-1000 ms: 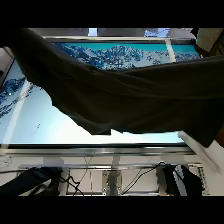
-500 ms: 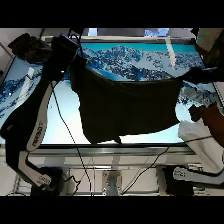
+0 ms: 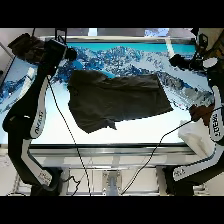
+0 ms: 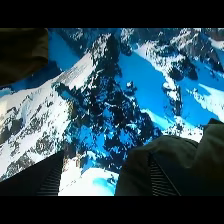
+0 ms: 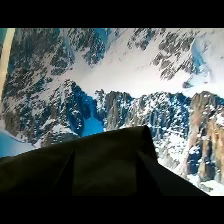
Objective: Fold the shirts.
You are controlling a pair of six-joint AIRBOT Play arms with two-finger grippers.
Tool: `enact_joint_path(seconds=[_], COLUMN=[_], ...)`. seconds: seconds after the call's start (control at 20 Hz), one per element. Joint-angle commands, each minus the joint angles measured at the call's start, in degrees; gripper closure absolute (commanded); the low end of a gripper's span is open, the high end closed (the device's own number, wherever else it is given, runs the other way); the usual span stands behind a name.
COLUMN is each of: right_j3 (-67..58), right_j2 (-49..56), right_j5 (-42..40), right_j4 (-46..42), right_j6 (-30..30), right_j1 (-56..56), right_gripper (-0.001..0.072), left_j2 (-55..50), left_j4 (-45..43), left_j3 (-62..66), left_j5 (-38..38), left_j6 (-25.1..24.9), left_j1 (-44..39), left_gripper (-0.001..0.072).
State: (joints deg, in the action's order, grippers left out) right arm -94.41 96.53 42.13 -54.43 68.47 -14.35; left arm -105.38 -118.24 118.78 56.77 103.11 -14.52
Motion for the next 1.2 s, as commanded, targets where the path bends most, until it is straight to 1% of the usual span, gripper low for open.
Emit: enact_joint_path(seconds=[0.0, 0.05, 0.1, 0.15, 0.2, 0.25, 0.3, 0.4, 0.45, 0.6, 0.65, 0.75, 0.8, 0.9, 0.95, 1.15], right_j3=[-2.6, -2.6, -2.6, -2.6, -2.6, -2.2, -0.9, 3.8, 7.0, 16.8, 20.0, 24.5, 25.9, 26.8, 26.8, 26.8], right_j2=[0.5, 0.5, 0.5, 0.5, 0.5, 0.3, -0.3, -2.4, -3.6, -4.8, -4.9, -4.8, -4.8, -4.8, -4.9, -5.1], right_j5=[8.7, 14.6, 19.9, 24.9, 29.5, 33.4, 36.4, 39.3, 40.0, 41.7, 42.1, 42.2, 42.1, 42.2, 41.7, 39.2], right_j4=[-13.2, -18.1, -21.9, -23.8, -23.6, -21.4, -18.3, -13.9, -11.5, -0.8, 4.0, 11.4, 13.2, 12.3, 11.8, 12.5], right_j6=[6.0, 8.4, 9.5, 9.6, 9.4, 7.7, 5.2, 2.6, 1.3, -3.8, -5.9, -8.6, -9.4, -9.6, -9.6, -9.4], right_j1=[-1.8, -3.0, -4.3, -6.0, -8.3, -10.6, -13.2, -18.2, -20.8, -28.0, -29.9, -32.2, -32.9, -32.7, -32.5, -32.6], right_gripper=[0.0296, 0.0296, 0.0295, 0.0295, 0.0295, 0.0295, 0.0295, 0.0295, 0.0294, 0.0293, 0.0274, 0.0274, 0.0275, 0.0277, 0.0277, 0.0278], left_j2=[2.4, 2.9, 3.1, 3.1, 3.4, 4.1, 5.5, 10.7, 14.3, 26.0, 29.8, 34.8, 35.5, 35.4, 35.4, 35.3], left_j4=[2.3, 2.2, 2.3, 2.5, 3.2, 5.0, 7.2, 12.3, 14.0, 19.3, 22.6, 32.6, 36.5, 41.9, 43.3, 46.2], left_j3=[0.1, -0.1, -0.7, -2.5, -4.9, -7.8, -10.8, -19.1, -24.9, -45.7, -53.4, -64.7, -68.2, -72.8, -74.2, -75.5], left_j5=[7.9, 16.0, 25.4, 33.0, 36.5, 38.2, 38.1, 33.9, 31.0, 23.0, 18.6, 8.2, 5.4, 2.9, 1.2, -9.8], left_j6=[-0.4, -1.5, -1.8, -1.8, -1.8, -1.8, -1.8, -1.2, 0.0, 5.3, 7.6, 8.5, 8.3, 9.7, 9.9, 11.4], left_j1=[0.6, 0.7, 1.1, 1.8, 2.3, 2.5, 2.3, 1.6, 1.5, 2.1, 2.2, 2.2, 2.1, 2.1, 2.0, 2.1], left_gripper=[0.0107, 0.0107, 0.0141, 0.0253, 0.0343, 0.0357, 0.0357, 0.0356, 0.0356, 0.0357, 0.0357, 0.0357, 0.0356, 0.0352, 0.035, 0.0343])
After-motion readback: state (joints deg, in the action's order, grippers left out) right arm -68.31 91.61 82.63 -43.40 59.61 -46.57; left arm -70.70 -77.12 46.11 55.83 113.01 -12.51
